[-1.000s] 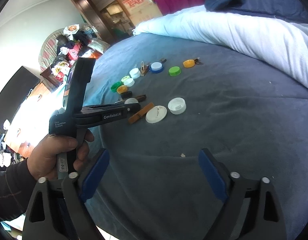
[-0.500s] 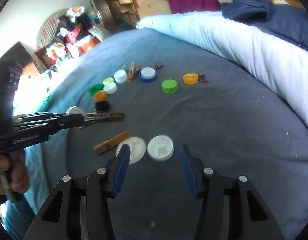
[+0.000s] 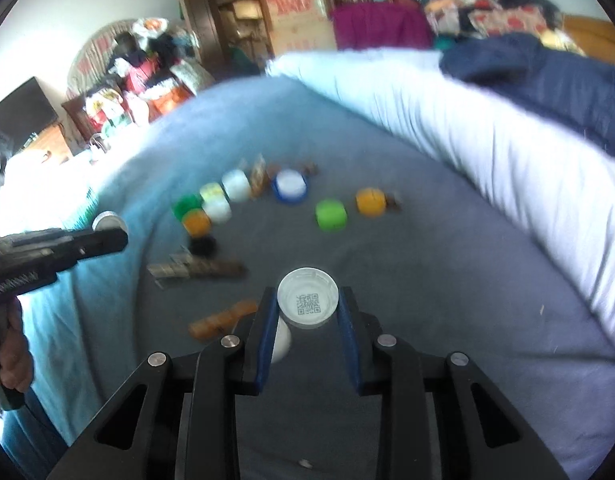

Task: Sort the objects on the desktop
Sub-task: 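Lift both held white items toward the teal basket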

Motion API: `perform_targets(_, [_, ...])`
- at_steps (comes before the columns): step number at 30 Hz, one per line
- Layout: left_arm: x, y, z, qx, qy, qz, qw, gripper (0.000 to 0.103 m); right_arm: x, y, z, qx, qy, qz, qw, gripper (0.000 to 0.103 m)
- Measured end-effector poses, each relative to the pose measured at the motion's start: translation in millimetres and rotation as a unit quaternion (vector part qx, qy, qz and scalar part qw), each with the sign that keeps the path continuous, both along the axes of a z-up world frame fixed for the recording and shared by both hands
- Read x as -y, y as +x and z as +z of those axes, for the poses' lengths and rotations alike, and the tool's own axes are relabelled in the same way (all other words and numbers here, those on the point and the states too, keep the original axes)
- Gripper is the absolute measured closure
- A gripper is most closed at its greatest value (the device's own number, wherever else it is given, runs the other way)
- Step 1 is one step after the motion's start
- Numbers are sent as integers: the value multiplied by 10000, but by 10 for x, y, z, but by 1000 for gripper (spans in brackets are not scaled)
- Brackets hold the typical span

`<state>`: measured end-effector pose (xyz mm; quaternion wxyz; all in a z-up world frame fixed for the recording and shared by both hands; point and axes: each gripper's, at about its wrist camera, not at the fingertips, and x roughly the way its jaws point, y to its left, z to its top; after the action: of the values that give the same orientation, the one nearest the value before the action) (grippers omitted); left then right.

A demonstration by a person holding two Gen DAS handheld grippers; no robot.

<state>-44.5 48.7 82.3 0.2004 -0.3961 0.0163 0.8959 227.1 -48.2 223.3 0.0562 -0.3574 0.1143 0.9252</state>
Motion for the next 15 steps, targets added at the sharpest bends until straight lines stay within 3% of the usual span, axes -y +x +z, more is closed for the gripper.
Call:
perform_targets(7, [470,85,513,-620,-182,608,9961,92,329,-283,658,-505,93,375,9980,74])
perform_targets(15, [1031,90,944,-1026,-446,1177,9867,92,874,-611,1231,-842,223,884,9923,74])
